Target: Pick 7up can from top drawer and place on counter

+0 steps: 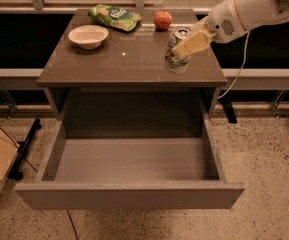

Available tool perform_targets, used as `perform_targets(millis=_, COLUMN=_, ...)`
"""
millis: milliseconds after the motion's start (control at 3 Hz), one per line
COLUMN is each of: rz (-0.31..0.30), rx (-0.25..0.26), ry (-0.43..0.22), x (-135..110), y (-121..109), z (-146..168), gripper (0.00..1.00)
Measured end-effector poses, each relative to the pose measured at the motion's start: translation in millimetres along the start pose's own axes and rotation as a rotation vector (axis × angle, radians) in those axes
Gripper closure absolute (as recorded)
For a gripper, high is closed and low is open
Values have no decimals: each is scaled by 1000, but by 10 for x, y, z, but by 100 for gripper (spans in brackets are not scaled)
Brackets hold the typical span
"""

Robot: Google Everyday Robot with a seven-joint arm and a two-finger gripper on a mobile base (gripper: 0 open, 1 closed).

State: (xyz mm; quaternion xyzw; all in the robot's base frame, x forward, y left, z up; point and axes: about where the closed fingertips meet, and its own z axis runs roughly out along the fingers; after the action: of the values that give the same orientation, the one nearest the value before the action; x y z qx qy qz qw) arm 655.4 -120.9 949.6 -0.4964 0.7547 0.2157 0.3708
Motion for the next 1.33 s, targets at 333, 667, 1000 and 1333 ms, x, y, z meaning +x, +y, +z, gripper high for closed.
perform_targets(millis=333, rz=74, rx=3, ry=-37, x=-46, y=-314, z=302, gripper=100)
perform_targets(millis=667, rz=127, rx=5, ry=-41, x=-58, y=-595, z=570, gripper=82)
perform_targets(millis=1000, rz=163, rx=10, ry=-43, x=-101, y=-810, z=768, gripper=58)
perform_targets(millis=1333, rz=176, rx=7, ry=-46, x=-149, y=-954, z=894, gripper=27)
